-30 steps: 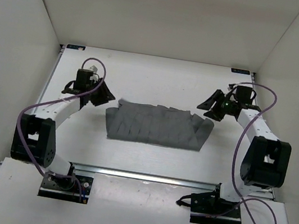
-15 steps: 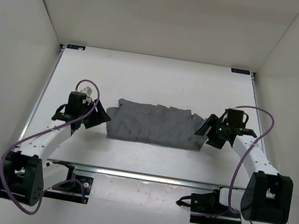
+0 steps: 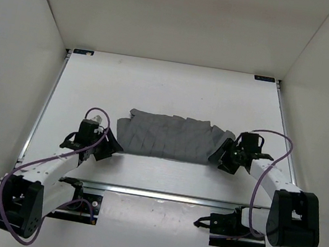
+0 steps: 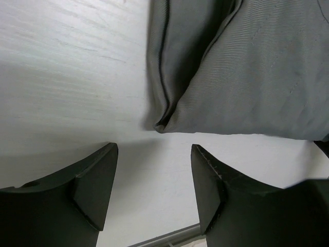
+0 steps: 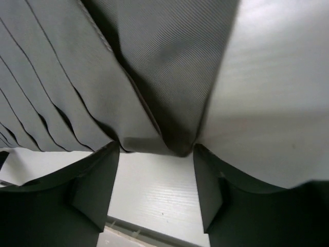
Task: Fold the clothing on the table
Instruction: Fold the skirt
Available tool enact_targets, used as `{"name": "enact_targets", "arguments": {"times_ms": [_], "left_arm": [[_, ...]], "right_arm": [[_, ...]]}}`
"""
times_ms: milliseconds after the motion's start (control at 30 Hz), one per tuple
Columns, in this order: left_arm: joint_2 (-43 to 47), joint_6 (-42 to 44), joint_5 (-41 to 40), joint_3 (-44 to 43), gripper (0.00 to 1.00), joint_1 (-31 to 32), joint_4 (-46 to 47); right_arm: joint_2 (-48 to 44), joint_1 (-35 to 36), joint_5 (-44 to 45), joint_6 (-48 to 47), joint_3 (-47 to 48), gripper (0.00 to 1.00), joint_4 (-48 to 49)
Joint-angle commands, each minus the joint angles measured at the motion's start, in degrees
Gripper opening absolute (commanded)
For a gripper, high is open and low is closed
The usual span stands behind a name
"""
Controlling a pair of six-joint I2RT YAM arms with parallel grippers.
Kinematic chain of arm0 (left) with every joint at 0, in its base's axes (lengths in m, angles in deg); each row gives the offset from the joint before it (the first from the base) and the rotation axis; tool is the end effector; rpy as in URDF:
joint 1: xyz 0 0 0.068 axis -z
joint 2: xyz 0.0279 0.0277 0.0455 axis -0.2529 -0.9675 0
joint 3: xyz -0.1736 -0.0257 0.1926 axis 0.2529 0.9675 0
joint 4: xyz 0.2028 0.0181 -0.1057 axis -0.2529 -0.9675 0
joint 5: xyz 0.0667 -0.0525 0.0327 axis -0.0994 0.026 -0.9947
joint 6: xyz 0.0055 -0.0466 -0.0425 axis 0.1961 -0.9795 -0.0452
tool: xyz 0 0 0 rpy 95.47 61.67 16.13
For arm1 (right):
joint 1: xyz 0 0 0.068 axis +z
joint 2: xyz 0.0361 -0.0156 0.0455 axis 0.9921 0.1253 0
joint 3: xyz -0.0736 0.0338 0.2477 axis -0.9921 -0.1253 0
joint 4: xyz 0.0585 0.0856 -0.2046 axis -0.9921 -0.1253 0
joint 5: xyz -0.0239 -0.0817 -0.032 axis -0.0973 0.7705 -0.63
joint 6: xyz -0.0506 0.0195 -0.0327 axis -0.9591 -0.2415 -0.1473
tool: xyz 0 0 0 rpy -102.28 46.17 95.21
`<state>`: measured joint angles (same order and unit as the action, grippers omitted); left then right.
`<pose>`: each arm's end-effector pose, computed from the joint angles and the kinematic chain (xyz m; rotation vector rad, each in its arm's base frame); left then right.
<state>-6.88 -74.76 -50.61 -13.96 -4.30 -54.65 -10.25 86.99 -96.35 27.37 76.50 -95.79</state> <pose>0.1536 -0.0395 0.1453 -0.5940 2.5245 -0.6444 0.1923 0.0285 0.1562 0.5983 2.6139 0.6227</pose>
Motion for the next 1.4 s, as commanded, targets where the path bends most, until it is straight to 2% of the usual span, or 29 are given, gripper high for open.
{"name": "enact_targets", "arguments": {"times_ms": [0,67,167,233,267,333,367,400,433,467,500,767,833,900,1000,1100,1200,1367], "left_arm": [[0.04,-1.92,-1.69,0.92,0.69,1.6,2.85],[-0.31,-2.8,-2.22,1.44,0.69,2.3,4.25],[-0.49,-3.85,-4.77,2.85,0.69,3.1,5.83],[-0.92,-5.17,-5.65,3.47,0.67,3.79,7.06],[-1.19,-5.7,-6.52,4.16,0.66,4.15,7.33],[-1.63,-6.66,-9.07,4.35,0.62,4.59,9.08],[-1.98,-7.19,-8.99,4.43,0.58,4.59,10.31],[-2.24,-7.19,-9.86,4.52,0.46,4.68,11.71],[-3.2,-7.37,-9.96,4.52,0.15,4.77,12.42],[-4.95,-6.67,-9.87,3.91,0.03,4.85,12.52],[-7.06,-5.19,-9.87,2.6,0.0,5.29,12.52],[-16.03,-5.44,-7.23,-4.43,0.0,12.39,17.87],[-18.93,-5.96,-6.8,-6.63,0.0,14.6,18.75],[-21.22,-6.57,-6.1,-7.08,0.0,15.92,19.63],[-23.07,-7.46,-5.39,-6.64,0.0,15.93,22.35],[-24.39,-6.67,-5.65,-6.46,0.0,14.97,23.07],[-25.1,-6.41,-5.04,-6.02,0.0,14.35,23.68],[-24.57,-5.7,-4.86,-5.32,0.0,13.82,24.12]], "right_arm": [[3.69,1.26,1.63,0.79,-1.37,0.54,5.02],[4.58,1.53,1.55,1.05,-1.02,0.46,5.28],[5.28,1.26,2.33,1.05,-1.11,0.4,6.52],[5.37,1.18,2.33,1.05,-1.02,0.29,7.31],[5.46,1.09,1.9,1.05,-1.19,0.2,7.57],[5.46,0.82,2.25,0.96,-1.28,0.14,7.84],[5.63,0.39,2.25,0.88,-1.02,0.01,8.01],[5.63,-0.14,2.07,0.79,-1.1,0.01,8.1],[5.46,-0.23,1.9,0.7,-1.1,0.0,8.27],[5.28,-0.67,1.55,0.53,-1.19,0.0,8.28],[5.37,-0.76,1.55,0.26,-0.76,0.0,7.75],[0.55,-4.09,-1.0,-6.24,3.73,0.0,0.81],[-0.86,-6.81,-3.1,-9.04,7.31,0.0,-1.73],[-0.79,-5.86,-2.94,-13.08,12.31,0.0,-5.67],[2.72,0.71,1.88,-16.43,23.73,0.01,-11.66],[7.02,6.16,0.5,-17.23,32.27,0.0,-14.22],[10.8,12.5,-1.44,-15.13,36.94,0.0,-12.12],[17.84,24.09,-5.22,-10.12,40.28,0.0,-2.82]]}}
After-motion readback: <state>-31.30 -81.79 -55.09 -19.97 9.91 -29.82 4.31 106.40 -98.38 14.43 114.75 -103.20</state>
